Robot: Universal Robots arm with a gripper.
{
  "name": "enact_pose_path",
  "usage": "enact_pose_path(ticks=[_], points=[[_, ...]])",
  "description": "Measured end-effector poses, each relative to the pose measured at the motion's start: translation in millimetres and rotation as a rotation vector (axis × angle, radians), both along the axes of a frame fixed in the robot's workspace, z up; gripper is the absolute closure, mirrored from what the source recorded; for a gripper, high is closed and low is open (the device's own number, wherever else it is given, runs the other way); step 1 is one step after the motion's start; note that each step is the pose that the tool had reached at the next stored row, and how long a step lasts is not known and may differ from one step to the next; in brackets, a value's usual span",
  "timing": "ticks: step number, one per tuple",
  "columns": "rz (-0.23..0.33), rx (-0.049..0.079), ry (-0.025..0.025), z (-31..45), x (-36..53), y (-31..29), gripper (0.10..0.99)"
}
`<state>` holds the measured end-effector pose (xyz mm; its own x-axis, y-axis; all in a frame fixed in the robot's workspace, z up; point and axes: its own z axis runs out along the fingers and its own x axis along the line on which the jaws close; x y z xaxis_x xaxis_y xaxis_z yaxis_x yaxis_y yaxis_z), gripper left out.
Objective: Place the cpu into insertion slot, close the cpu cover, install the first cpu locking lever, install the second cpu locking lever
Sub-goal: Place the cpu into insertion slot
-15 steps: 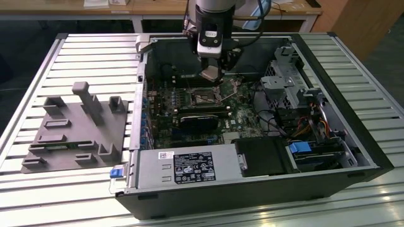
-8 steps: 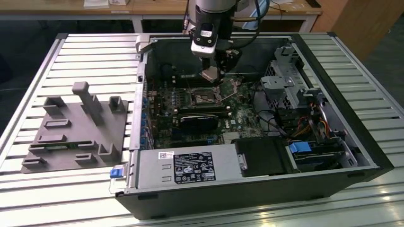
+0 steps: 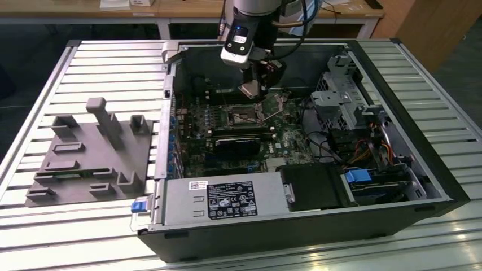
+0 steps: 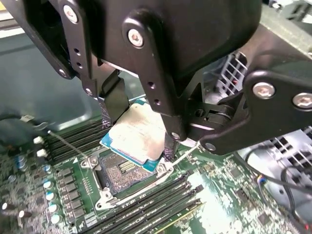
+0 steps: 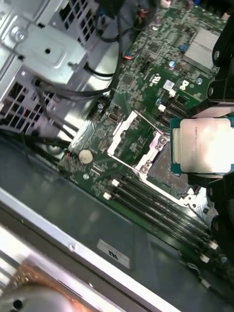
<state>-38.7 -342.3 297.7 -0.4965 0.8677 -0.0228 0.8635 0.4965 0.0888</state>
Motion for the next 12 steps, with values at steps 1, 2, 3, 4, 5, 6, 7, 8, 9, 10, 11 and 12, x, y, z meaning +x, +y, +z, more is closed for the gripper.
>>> enact_pose_path(ticks=[1,2,3,4,5,6,7,8,9,10,11,12], points=[[-0.018,0.000,0.0000,-0.1,0.0,0.0,0.549],[-0.036,0.000,0.0000,-0.2,0.0,0.0,0.549],[-0.054,0.000,0.0000,-0.4,0.0,0.0,0.549],[-0.073,0.000,0.0000,-0.5,0.0,0.0,0.549],[-0.092,0.000,0.0000,-0.7,0.0,0.0,0.549],[-0.109,0.000,0.0000,-0.8,0.0,0.0,0.549],[-0.128,0.000,0.0000,-1.0,0.0,0.0,0.549],[-0.145,0.000,0.0000,-1.3,0.0,0.0,0.549],[-0.163,0.000,0.0000,-1.6,0.0,0.0,0.549],[-0.183,0.000,0.0001,-2.0,0.0,0.0,0.549],[-0.201,0.000,0.0001,-2.3,0.0,0.0,0.549],[-0.219,0.000,0.0000,-2.8,0.0,0.0,0.549]])
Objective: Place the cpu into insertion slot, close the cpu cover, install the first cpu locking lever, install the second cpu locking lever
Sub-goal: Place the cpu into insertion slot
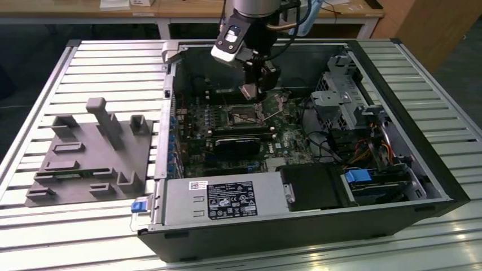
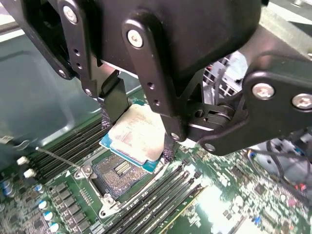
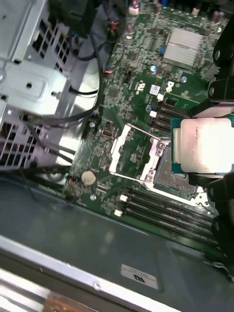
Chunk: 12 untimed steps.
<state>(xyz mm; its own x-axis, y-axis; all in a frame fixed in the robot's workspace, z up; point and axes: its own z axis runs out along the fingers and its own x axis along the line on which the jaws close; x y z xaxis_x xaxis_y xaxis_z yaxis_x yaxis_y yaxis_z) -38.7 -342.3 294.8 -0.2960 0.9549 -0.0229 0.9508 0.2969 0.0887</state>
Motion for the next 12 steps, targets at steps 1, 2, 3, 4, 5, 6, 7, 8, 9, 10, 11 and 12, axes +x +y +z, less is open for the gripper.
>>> enact_pose_path(ticks=[1,2,3,4,5,6,7,8,9,10,11,12], points=[[-0.018,0.000,0.0000,-0.6,0.0,0.0,0.549],[-0.036,0.000,0.0000,-1.2,0.0,0.0,0.549],[-0.054,0.000,0.0000,-1.9,0.0,0.0,0.549],[-0.072,0.000,-0.0001,-2.8,0.0,0.0,0.549],[-0.087,0.000,0.0000,-3.6,0.0,0.0,0.549],[-0.100,0.000,-0.0001,-4.4,0.0,0.0,0.549],[-0.112,0.000,0.0000,-5.5,-0.1,0.0,0.549],[-0.122,0.000,0.0000,-6.6,-0.1,0.1,0.549],[-0.130,0.000,0.0000,-7.7,-0.2,0.2,0.549],[-0.137,0.000,0.0000,-9.0,-0.2,0.5,0.549],[-0.143,0.000,0.0000,-10.3,-0.2,0.9,0.549],[-0.148,0.000,0.0000,-11.5,-0.2,1.4,0.549]])
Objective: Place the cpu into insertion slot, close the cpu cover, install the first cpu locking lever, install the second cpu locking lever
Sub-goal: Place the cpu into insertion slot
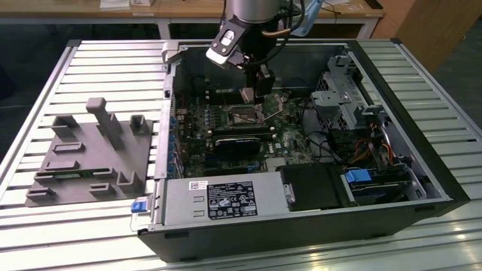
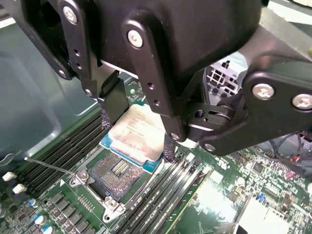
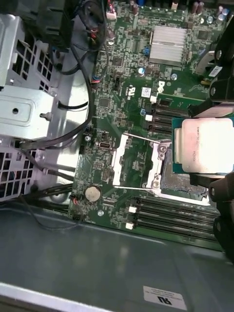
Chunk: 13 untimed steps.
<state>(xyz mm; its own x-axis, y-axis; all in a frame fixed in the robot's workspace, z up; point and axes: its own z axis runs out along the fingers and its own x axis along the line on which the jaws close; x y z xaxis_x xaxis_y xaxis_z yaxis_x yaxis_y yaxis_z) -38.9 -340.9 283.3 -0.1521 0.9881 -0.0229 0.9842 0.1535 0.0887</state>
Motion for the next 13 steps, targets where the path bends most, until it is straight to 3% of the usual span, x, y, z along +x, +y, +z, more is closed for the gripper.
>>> enact_pose_path(ticks=[13], points=[[-0.044,0.000,-0.0002,-20.4,-0.4,6.0,0.549]])
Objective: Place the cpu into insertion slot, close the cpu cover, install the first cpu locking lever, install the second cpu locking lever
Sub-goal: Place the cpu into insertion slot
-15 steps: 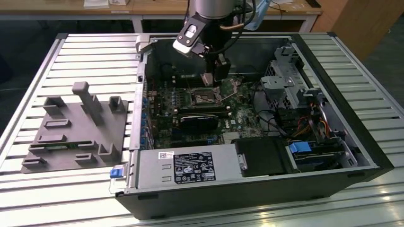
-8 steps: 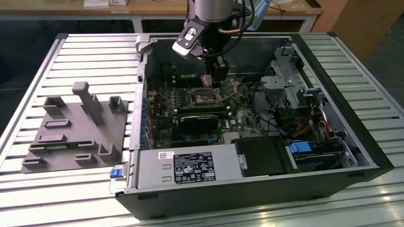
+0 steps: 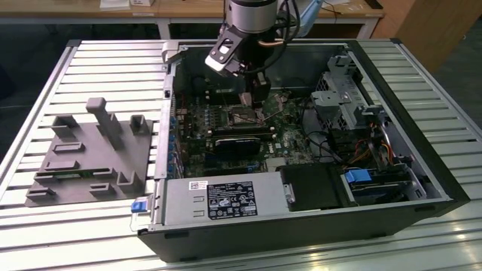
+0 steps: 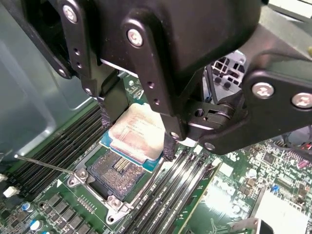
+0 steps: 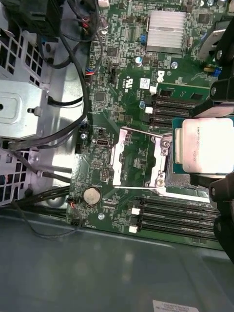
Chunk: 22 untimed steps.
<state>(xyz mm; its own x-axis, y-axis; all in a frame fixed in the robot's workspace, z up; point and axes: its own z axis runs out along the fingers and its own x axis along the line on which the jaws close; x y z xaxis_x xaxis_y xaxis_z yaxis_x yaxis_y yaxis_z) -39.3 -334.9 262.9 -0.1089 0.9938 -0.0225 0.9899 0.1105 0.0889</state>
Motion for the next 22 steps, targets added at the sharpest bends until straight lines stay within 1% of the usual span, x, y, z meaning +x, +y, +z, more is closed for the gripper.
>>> enact_pose_path(ticks=[5,10,13,17,22], points=[[-0.019,0.003,-0.0006,-5.5,-0.7,0.1,0.549],[-0.027,0.007,-0.0016,-10.7,-3.5,0.2,0.549],[-0.034,0.007,-0.0017,-15.4,-4.6,0.3,0.549],[-0.056,0.007,-0.0018,-22.1,-4.8,0.6,0.549],[-0.083,0.007,-0.0018,-27.9,-5.1,2.7,0.549]])
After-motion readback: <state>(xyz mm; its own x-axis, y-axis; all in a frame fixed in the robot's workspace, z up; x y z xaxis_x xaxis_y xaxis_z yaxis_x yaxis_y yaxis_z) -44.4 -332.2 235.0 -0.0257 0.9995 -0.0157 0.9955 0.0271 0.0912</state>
